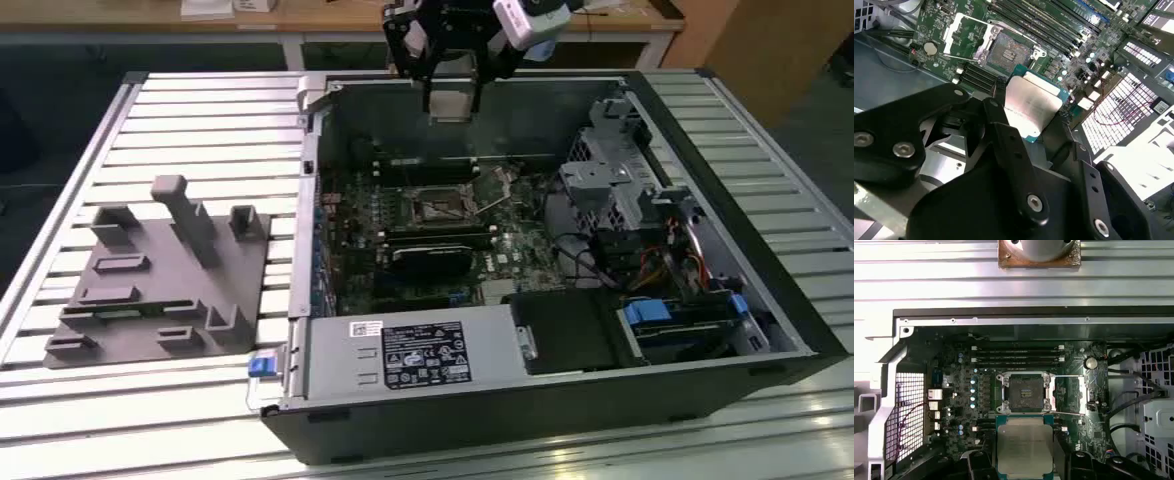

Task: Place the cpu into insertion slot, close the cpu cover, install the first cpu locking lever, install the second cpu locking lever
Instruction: 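Place the cpu into insertion slot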

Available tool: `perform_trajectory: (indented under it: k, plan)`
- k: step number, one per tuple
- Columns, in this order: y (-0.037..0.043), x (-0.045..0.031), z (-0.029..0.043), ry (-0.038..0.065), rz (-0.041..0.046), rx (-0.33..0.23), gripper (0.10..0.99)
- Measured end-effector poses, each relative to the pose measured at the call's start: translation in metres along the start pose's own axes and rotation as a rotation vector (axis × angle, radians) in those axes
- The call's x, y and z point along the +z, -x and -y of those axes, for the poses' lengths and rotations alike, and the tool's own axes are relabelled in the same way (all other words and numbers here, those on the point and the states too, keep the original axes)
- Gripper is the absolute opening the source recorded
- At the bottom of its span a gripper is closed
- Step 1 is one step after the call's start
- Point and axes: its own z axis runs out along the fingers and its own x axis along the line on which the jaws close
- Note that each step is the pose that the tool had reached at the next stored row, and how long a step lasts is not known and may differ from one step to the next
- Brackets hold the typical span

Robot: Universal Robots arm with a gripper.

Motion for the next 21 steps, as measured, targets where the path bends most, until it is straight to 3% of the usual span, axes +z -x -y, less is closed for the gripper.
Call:
perform_trajectory:
  k: [12,21]
  plan:
    - [0.0,0.0004,0.0,0.0,0.0,0.0,0.537]
    - [0.0002,0.0099,0.0009,0.0,0.0,0.0,0.537]
